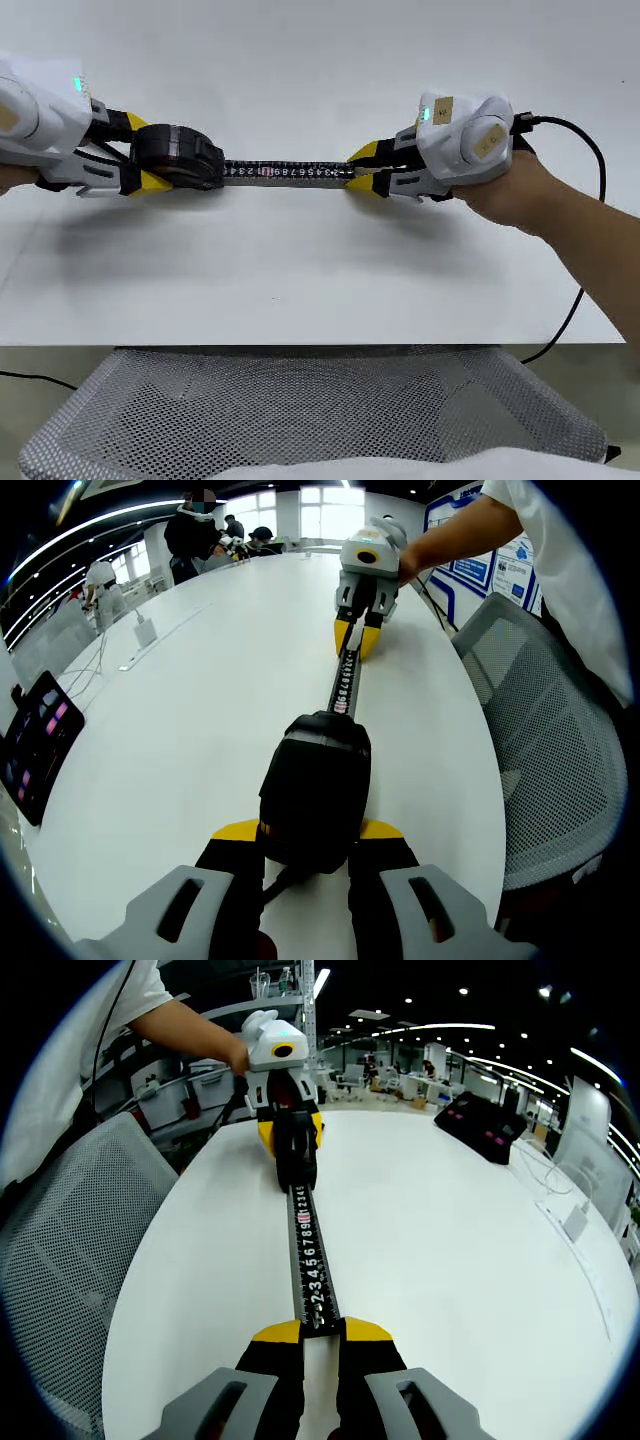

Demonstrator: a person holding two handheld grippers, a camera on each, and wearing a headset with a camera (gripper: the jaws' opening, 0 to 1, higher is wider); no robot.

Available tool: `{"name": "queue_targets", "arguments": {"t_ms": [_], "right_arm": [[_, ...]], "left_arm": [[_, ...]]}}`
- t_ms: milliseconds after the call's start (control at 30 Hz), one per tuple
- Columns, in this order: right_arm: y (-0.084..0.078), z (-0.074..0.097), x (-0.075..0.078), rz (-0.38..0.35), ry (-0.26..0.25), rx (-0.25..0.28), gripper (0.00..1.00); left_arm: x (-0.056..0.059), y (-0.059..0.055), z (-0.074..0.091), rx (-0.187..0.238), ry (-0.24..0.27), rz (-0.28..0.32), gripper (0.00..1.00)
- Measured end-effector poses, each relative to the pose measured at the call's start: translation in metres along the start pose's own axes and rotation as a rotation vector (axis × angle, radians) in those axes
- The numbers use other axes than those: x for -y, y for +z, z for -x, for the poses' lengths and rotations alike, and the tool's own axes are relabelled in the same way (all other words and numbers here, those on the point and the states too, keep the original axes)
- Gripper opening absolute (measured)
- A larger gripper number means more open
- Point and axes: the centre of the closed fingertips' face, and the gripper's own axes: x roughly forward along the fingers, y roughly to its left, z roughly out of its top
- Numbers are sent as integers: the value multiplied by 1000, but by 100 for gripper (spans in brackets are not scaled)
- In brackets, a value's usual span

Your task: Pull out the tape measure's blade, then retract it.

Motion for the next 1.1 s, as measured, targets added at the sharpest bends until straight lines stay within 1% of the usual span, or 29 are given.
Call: {"name": "queue_targets", "arguments": {"t_ms": [600, 1100], "right_arm": [[-20, 23, 2, -7, -14, -36, 7], [-40, 43, 6, -12, -24, -79, 7]], "left_arm": [[0, 0, 0, -5, 2, -3, 27], [0, 0, -1, -2, 3, 1, 27]]}}
